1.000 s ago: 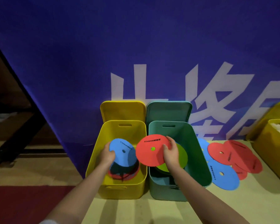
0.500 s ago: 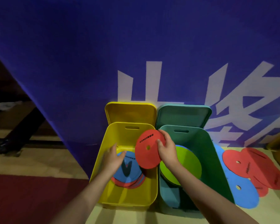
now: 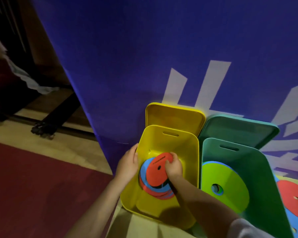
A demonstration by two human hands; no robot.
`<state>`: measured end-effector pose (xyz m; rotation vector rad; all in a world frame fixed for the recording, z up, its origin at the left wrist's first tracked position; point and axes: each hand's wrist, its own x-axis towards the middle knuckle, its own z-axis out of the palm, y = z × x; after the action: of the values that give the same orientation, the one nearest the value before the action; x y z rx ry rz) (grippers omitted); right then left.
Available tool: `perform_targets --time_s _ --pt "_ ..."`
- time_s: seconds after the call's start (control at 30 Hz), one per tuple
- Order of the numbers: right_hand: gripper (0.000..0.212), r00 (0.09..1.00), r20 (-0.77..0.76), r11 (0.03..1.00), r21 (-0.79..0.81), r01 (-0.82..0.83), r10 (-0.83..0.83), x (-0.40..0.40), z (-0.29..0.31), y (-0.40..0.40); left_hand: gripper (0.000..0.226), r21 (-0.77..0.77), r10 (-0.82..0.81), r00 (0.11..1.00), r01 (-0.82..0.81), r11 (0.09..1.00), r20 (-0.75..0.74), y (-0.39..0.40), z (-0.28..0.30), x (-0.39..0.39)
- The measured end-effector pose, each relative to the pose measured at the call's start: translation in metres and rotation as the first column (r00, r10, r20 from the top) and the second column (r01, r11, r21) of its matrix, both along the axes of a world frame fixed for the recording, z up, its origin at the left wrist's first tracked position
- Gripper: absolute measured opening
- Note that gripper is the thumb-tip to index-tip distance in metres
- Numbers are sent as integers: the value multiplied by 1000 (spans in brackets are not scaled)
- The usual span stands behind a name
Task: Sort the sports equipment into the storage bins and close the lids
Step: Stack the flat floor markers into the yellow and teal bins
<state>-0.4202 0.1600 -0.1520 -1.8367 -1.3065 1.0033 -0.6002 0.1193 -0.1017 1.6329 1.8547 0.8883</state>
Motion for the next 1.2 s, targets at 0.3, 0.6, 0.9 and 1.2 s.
perform_targets --time_s 0.3,0.6,0.9,1.2 --pt "46 826 534 963 -265 -42 182 7 -70 -4 52 34 23 999 -25 999 46 0 0 0" --pt "57 931 313 982 -58 -179 188 -6 5 4 41 84 26 987 -13 996 -156 -4 11 0" --pt "24 970 -222 907 422 0 103 118 123 -78 29 253 -229 973 222 941 -2 -37 61 111" --pt "23 839 -272 813 234 533 -471 325 87 -178 26 64 -543 774 555 829 325 -98 68 324"
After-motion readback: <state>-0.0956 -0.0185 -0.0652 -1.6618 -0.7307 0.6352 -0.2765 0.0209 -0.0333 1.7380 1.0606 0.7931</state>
